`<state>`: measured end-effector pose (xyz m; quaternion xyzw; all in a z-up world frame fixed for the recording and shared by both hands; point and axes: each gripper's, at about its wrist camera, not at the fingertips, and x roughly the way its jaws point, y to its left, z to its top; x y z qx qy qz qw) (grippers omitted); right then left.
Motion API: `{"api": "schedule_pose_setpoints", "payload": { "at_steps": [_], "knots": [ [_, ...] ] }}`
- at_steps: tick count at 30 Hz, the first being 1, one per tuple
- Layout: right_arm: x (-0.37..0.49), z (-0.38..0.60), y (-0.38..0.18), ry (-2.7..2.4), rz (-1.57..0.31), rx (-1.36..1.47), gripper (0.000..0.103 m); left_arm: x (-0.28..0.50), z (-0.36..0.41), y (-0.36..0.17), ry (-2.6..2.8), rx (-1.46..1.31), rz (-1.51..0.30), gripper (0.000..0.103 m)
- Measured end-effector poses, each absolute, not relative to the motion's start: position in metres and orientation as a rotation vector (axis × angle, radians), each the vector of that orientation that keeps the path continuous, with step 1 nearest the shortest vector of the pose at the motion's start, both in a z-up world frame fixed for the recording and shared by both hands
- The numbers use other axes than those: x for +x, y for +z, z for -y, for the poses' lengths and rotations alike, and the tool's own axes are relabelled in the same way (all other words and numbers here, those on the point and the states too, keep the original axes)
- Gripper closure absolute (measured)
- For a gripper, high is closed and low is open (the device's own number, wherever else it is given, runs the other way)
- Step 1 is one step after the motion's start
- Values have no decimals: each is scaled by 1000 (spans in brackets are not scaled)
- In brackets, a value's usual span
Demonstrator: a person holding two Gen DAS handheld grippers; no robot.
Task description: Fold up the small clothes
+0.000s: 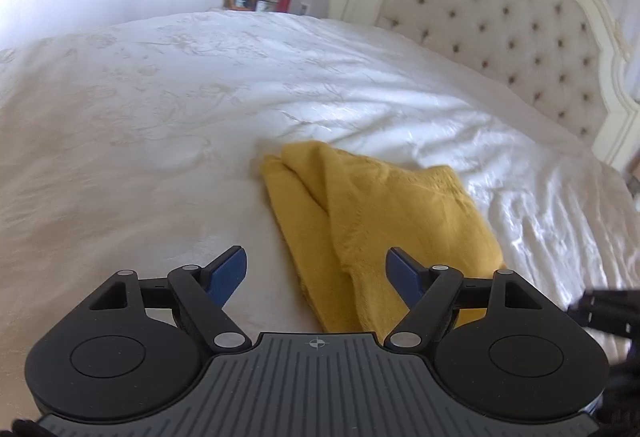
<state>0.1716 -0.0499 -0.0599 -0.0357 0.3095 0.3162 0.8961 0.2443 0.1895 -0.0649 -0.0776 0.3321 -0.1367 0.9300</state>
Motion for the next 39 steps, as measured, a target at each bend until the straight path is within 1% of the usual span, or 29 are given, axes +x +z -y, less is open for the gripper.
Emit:
{"api": "schedule_pose_setpoints", "payload": {
  "at_steps": [3, 10, 17, 18, 20, 23, 27, 30, 31, 32, 33, 36, 39],
  "knots": [
    [174, 69, -64, 541, -636, -128, 52, 243, -185, -68, -304, -154, -701, 28],
    [163, 73, -76, 463, -656, -306, 51, 231, -182, -66, -408, -261, -757, 28],
    [163, 66, -91, 437, -662, -375, 50, 226, -157, -72, -403, -201, -792, 29],
    [162, 66, -92, 436, -659, -377, 50, 225, -156, -71, -406, -205, -784, 30],
    [162, 68, -92, 429, -652, -377, 50, 223, -154, -68, -419, -212, -769, 41],
    [162, 72, -92, 406, -646, -374, 50, 220, -150, -66, -442, -215, -769, 42],
    [166, 81, -93, 364, -655, -346, 50, 227, -142, -75, -408, -192, -849, 42],
    [167, 86, -91, 374, -662, -303, 50, 235, -148, -83, -380, -259, -896, 42],
    [166, 86, -91, 379, -661, -306, 50, 237, -152, -83, -389, -298, -906, 55],
    [166, 85, -92, 381, -659, -317, 50, 238, -156, -83, -401, -343, -912, 89],
    [166, 84, -92, 376, -659, -325, 50, 240, -160, -83, -406, -380, -923, 101],
    [171, 93, -95, 271, -689, -326, 49, 242, -171, -83, -351, -383, -963, 100],
    [177, 115, -98, 223, -752, -214, 43, 241, -180, -89, -337, -369, -996, 100]
  ]
}}
